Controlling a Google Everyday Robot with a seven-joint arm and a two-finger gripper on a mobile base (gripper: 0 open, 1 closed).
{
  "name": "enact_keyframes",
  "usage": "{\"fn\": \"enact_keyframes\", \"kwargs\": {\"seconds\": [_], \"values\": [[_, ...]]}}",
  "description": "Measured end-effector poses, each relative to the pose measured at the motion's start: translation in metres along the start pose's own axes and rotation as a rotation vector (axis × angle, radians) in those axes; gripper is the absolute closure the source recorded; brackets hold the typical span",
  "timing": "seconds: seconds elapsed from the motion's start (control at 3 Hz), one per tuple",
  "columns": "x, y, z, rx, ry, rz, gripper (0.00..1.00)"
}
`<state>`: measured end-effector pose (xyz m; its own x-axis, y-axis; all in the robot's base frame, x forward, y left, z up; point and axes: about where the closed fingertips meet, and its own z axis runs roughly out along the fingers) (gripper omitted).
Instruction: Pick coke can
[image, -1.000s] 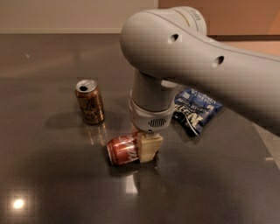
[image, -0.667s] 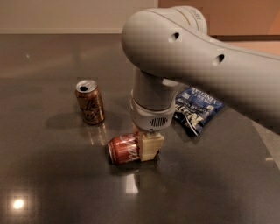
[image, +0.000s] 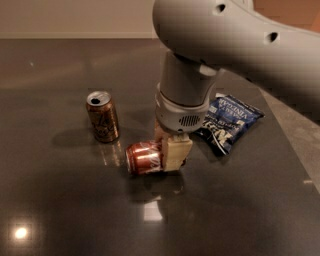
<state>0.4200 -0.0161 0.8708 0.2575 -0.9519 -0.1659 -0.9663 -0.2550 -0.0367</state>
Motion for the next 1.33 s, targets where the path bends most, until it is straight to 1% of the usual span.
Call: {"fn": "enact_keyframes", "kwargs": {"seconds": [0.67,1.0,1.33], "values": [[-0.009,-0.013,-0.047,0.017,-0.06,-0.049,1.0],[-0.014,-0.017,-0.065,0.024,-0.086,-0.073,1.0],[-0.017,-0.014,-0.078,0.031,-0.125,-0.099,1.0]]}}
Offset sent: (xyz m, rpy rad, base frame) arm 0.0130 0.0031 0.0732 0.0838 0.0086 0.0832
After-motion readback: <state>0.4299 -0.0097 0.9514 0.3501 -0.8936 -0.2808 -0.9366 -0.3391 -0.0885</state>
